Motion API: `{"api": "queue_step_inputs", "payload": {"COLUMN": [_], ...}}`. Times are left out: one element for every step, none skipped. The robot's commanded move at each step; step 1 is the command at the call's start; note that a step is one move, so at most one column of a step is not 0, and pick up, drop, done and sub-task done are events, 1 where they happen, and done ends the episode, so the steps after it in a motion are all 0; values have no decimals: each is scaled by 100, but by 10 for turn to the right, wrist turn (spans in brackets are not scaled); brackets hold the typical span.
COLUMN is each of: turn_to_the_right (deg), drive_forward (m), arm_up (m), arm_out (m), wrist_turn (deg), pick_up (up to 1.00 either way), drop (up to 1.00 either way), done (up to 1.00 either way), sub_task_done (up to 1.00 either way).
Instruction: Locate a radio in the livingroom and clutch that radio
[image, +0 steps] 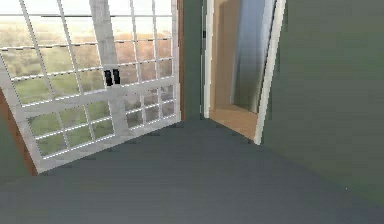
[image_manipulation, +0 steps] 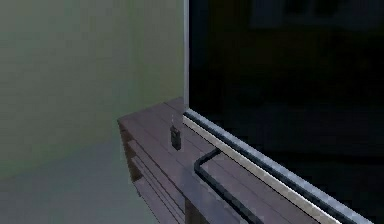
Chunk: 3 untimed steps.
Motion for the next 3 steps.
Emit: {"api": "queue_step_inputs", "payload": {"turn_to_the_right": [0,0,0], "drive_forward": [0,0,0], "arm_up": [50,38,0], "arm_out": [0,0,48], "wrist_turn": [0,0,0], "pick_up": [0,0,0], "drop": [0,0,0], "done": [0,0,0], "sub_task_done": [0,0,0]}}
